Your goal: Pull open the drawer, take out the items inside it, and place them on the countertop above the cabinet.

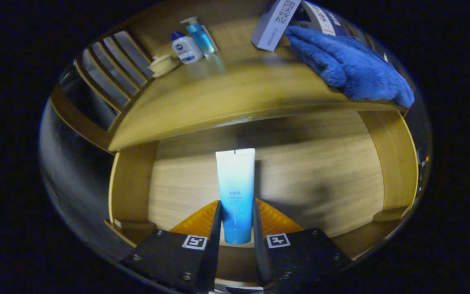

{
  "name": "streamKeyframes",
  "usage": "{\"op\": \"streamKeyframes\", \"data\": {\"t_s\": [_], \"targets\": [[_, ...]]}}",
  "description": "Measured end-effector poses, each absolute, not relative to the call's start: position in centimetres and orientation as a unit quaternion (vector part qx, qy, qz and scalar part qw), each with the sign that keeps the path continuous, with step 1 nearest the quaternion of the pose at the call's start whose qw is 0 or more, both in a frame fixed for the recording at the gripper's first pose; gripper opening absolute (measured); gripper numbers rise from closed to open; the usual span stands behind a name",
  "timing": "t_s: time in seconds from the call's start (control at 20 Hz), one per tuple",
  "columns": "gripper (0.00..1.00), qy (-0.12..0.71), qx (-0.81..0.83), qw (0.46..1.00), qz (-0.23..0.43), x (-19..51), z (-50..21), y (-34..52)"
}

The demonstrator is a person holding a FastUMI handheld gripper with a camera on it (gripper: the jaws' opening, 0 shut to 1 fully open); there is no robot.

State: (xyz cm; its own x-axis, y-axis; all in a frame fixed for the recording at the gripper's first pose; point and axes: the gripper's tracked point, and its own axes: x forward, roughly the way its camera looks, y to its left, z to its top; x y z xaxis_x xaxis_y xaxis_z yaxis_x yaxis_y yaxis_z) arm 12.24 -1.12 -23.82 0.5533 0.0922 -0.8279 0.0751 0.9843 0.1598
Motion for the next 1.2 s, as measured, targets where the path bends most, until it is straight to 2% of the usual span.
{"op": "streamKeyframes", "data": {"t_s": [0.3, 0.8, 1.2], "targets": [[0.38, 0.380, 0.094, 0.920, 0.017, 11.4, -18.8, -2.1], [0.38, 0.212, 0.041, 0.976, 0.020, 12.0, -5.4, -3.8], [0.38, 0.206, 0.023, 0.978, 0.005, 19.8, -4.7, -3.3]]}}
